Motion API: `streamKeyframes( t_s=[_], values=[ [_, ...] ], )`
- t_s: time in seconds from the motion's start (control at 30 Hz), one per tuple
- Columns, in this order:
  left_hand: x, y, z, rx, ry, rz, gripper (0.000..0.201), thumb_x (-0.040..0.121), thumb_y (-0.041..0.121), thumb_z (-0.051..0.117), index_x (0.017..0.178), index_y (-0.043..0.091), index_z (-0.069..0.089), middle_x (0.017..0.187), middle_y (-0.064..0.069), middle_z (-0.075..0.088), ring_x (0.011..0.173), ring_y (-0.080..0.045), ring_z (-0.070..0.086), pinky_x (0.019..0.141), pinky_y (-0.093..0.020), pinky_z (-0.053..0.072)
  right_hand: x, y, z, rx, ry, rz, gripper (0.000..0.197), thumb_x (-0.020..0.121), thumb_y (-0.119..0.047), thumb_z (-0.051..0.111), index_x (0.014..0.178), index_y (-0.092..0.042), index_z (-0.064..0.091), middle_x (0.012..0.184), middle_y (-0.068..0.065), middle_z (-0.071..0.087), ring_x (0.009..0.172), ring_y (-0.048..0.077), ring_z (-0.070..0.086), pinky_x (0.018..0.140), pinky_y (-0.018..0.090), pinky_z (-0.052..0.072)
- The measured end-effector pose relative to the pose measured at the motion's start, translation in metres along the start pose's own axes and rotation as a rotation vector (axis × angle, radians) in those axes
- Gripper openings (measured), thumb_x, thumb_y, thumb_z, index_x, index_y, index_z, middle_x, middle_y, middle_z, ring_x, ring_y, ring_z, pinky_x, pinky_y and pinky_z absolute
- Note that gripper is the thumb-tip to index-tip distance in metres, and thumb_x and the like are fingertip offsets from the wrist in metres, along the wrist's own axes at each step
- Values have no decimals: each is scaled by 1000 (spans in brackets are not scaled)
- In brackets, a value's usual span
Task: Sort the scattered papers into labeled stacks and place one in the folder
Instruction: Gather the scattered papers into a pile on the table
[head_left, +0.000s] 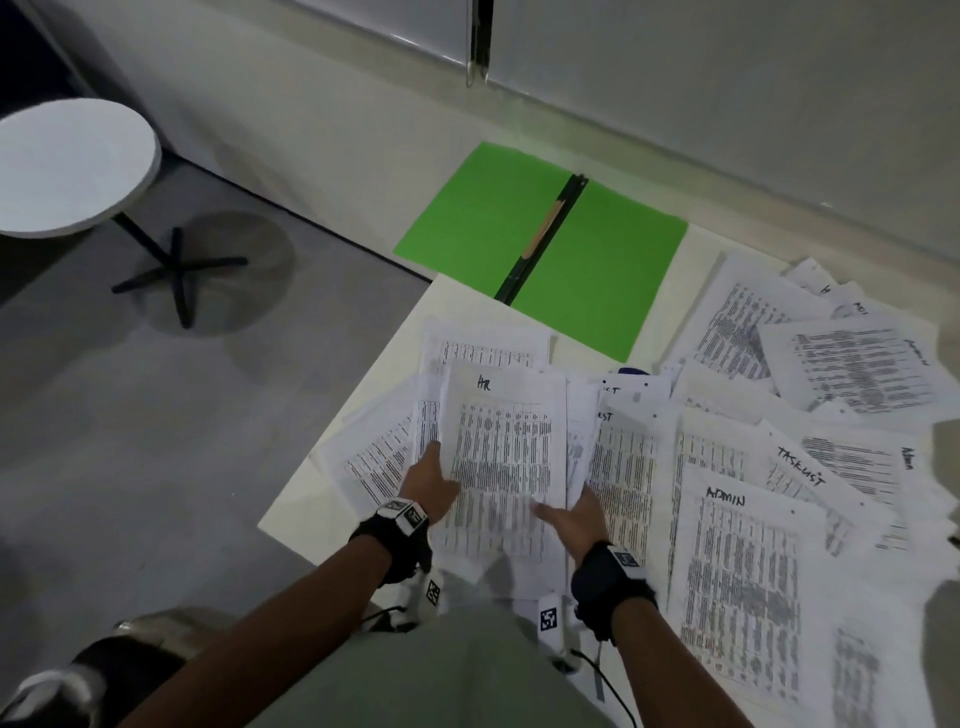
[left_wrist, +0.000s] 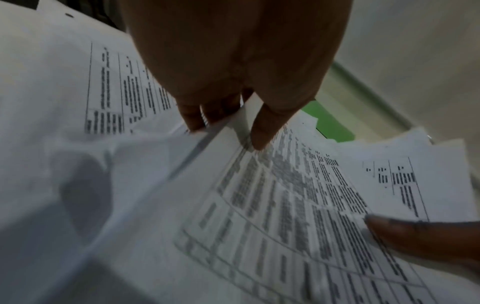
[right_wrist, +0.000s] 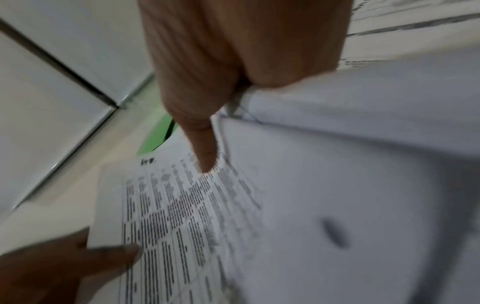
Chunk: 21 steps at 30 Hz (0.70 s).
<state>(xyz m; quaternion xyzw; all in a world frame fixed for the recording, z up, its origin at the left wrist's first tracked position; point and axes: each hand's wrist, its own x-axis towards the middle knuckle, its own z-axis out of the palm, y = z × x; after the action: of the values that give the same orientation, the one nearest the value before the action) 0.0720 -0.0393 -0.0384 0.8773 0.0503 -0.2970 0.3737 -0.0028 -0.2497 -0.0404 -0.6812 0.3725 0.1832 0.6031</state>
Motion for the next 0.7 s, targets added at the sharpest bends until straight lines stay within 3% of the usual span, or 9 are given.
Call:
streamKeyframes(
  t_s=[0.07,0.1,0.2,0.27,0.33,0.43,0.53,0.6,0.7],
  values=[
    [-4,2,1,-113,73,-19,47,81,5,63,118,14,35,91,-11,63,62,-21,60,55,-37,54,-4,-2,-1,-15,4,-28,95,69,-33,86,143,-6,34,148,11,41,138,32,39,114,46,32],
    [-3,1,-1,-202,119,-40,53,79,5,67,117,15,32,94,-12,64,64,-22,61,58,-39,55,0,4,-4,33,-5,-33,97,68,-33,86,144,-5,33,148,11,41,138,32,38,114,48,32],
    [-6,8,-25,-698,128,-144,96,54,20,92,131,8,35,115,-11,63,96,-21,59,95,-40,47,-10,-11,-18,70,-79,-74,112,51,-49,92,139,-6,37,143,10,49,133,26,46,113,51,33],
    [-9,16,-45,-927,-10,-108,104,30,32,98,118,-5,57,109,-17,69,98,-24,65,106,-51,40,-32,-38,-28,101,-143,-127,76,66,-22,89,125,-5,44,124,3,62,117,18,57,109,38,33],
    [-18,34,-67,-920,-85,39,85,37,22,97,111,-3,65,109,-17,71,102,-30,68,100,-58,44,-48,-63,-38,115,-198,-217,47,73,-4,81,112,-9,55,108,-2,71,106,19,66,102,34,44],
    [-36,73,-102,-821,-72,240,68,60,-1,85,122,7,60,117,-9,69,112,-28,65,96,-48,51,-68,-99,-46,120,-189,-382,48,75,-1,78,118,-15,63,106,-3,74,102,15,69,88,29,56],
    [-57,105,-128,-846,-18,434,63,63,-7,80,121,3,58,115,-12,69,108,-28,66,90,-42,55,-88,-130,-51,132,-153,-498,46,73,-1,78,115,-16,64,104,-4,74,98,12,70,83,24,57],
    [-67,116,-138,-879,7,493,61,63,-10,78,120,2,58,112,-10,71,107,-27,67,87,-39,56,-101,-146,-56,159,-162,-582,48,73,0,78,116,-15,63,104,-4,74,96,10,70,79,20,56],
    [-73,117,-139,-870,16,499,58,64,-12,76,116,7,61,108,-6,73,104,-25,68,86,-37,56,-106,-152,-55,179,-150,-644,51,74,0,77,121,-11,61,110,-1,73,102,13,69,87,30,56]
  ],
)
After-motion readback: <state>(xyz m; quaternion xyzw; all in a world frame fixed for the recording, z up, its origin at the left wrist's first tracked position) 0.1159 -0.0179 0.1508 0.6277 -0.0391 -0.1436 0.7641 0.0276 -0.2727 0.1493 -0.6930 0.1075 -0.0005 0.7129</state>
